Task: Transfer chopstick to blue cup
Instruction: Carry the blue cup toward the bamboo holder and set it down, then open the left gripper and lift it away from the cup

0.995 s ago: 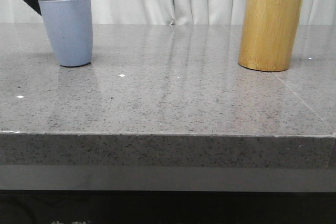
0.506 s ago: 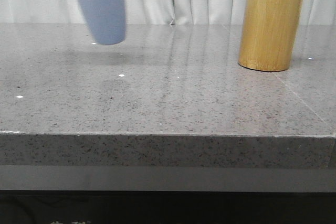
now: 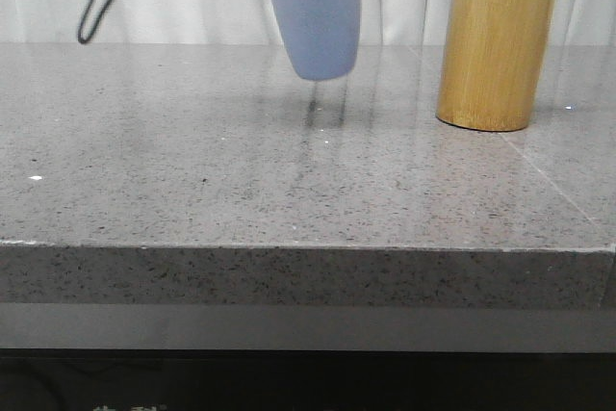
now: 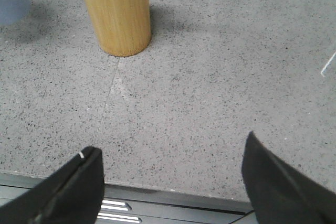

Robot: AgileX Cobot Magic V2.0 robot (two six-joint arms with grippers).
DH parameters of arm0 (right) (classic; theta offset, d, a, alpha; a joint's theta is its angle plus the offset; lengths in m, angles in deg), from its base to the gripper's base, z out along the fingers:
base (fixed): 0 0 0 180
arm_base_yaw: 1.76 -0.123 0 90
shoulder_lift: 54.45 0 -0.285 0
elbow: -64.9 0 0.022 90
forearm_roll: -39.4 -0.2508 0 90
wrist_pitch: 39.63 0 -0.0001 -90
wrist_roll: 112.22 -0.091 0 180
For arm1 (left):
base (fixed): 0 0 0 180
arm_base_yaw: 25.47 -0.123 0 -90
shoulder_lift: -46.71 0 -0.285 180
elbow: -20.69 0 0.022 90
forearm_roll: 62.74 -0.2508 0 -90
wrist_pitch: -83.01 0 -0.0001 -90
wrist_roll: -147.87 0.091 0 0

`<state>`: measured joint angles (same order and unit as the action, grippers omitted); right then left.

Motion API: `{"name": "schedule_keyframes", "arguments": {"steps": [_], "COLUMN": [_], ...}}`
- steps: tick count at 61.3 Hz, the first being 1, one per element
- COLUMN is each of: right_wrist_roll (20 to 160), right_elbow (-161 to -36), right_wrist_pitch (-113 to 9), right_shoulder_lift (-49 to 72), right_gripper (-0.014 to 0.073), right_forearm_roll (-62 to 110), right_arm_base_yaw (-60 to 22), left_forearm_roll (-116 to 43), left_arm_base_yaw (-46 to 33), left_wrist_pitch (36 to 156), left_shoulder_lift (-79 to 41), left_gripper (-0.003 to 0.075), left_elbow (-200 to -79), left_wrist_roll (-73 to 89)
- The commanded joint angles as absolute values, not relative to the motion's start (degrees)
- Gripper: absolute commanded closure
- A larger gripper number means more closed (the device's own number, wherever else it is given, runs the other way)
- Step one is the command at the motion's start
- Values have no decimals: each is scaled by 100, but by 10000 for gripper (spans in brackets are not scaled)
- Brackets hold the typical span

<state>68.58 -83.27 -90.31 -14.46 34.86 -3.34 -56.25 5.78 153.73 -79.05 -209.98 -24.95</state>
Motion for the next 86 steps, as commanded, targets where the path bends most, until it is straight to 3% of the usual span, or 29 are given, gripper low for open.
{"name": "schedule_keyframes", "arguments": {"steps": [1,36,42,52,55,86], "right_wrist_roll": [6904,6904,6904,6904,6904,6573], "right_elbow": [-8480,-8480,-8480,-8480,-8480,-8480], "right_wrist_pitch": [-8696,-8707,-8707,-8707,-8683,-7731], "right_shoulder_lift": [-1335,-1265,-1265,-1265,-1265,-1065], "right_gripper": [33,33,33,33,33,33], "right_forearm_roll": [3483,3483,3483,3483,3483,3548], "right_arm_base_yaw": [-305,-305,-305,-305,-305,-300], "left_forearm_roll": [-5574,-5595,-5595,-5595,-5595,-5595], "left_arm_base_yaw": [667,690,690,690,690,666], "left_wrist_pitch": [15202,15485,15485,15485,15485,15485], "left_shoulder_lift": [-7695,-7983,-7983,-7983,-7983,-7251], "left_gripper": [739,728,640,399,372,408], "left_elbow": [-21254,-21257,-21257,-21257,-21257,-21257], "left_wrist_roll": [-2519,-2519,-2508,-2508,-2508,-2545]}}
